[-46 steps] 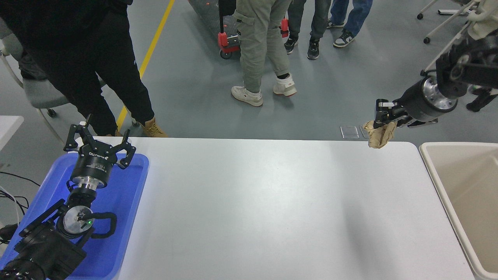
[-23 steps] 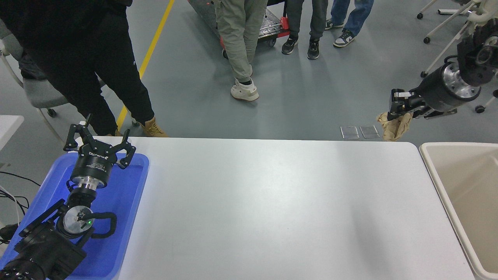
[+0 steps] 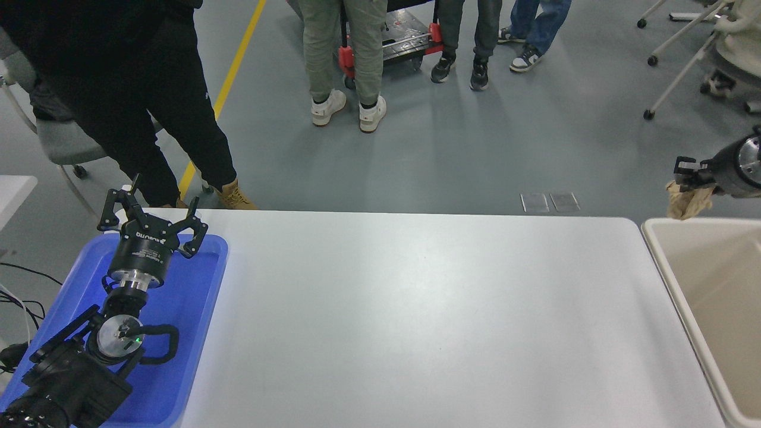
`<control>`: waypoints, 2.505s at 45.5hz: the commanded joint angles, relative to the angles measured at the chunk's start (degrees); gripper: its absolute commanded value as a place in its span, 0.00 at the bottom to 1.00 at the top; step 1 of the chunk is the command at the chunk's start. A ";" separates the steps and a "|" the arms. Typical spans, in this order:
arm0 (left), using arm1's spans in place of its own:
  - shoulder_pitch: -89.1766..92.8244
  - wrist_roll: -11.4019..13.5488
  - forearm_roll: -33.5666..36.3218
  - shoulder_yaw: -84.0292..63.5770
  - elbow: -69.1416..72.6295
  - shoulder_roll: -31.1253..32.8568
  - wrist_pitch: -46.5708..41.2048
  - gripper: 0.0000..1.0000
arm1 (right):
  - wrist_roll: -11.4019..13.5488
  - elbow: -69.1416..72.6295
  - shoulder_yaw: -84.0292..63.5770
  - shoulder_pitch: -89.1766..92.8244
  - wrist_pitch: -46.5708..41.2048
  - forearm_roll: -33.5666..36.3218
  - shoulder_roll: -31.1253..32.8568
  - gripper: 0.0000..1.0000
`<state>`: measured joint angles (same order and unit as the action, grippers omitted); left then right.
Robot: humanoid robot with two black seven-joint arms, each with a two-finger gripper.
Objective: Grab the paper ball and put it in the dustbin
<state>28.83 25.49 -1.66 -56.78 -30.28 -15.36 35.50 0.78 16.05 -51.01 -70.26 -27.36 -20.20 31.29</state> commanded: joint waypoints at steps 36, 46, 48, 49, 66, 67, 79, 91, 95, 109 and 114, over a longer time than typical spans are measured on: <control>0.00 0.00 -0.01 0.00 -0.04 -0.02 0.01 1.00 | 0.80 -14.82 15.59 31.06 19.00 1.04 -1.41 0.91; 0.00 0.00 -0.01 0.00 -0.04 0.07 0.01 1.00 | 0.72 -14.20 15.68 31.06 19.27 1.04 -1.85 1.00; 0.00 0.00 -0.01 0.00 -0.04 -0.02 0.01 1.00 | 0.80 -14.12 15.68 30.98 19.09 1.04 -2.29 1.00; 0.00 0.00 -0.01 0.00 0.04 0.07 0.01 1.00 | 0.72 -14.03 15.68 30.80 18.92 1.12 -2.55 1.00; 0.00 0.00 -0.01 0.00 0.04 0.07 0.01 1.00 | 0.28 -12.53 32.62 19.29 18.65 1.48 -5.36 1.00; 0.00 0.00 -0.01 0.00 0.04 -0.02 0.01 1.00 | 0.28 -12.45 35.60 18.42 18.57 1.56 -5.54 1.00; 0.00 0.00 -0.01 0.00 0.04 0.07 0.01 1.00 | -0.25 -2.87 58.39 11.20 18.57 1.48 -6.42 1.00; 0.00 0.00 -0.01 0.00 0.04 0.07 0.01 1.00 | -2.88 1.09 70.15 12.25 18.48 1.48 -6.77 1.00; 0.00 0.00 -0.01 0.00 0.04 0.07 0.01 1.00 | -5.25 3.54 80.17 14.18 18.48 1.48 -7.73 1.00; 0.00 0.00 -0.09 0.00 0.04 0.07 0.01 1.00 | -18.00 14.80 104.79 22.80 19.00 1.48 -13.80 1.00; 0.00 0.00 -0.01 0.00 -0.04 -0.02 0.01 1.00 | -18.27 14.89 109.63 24.99 19.01 1.48 -16.61 1.00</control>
<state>28.82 25.49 -1.71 -56.78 -30.27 -15.30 35.51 -13.43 26.77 44.31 -50.25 -8.66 -18.71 19.62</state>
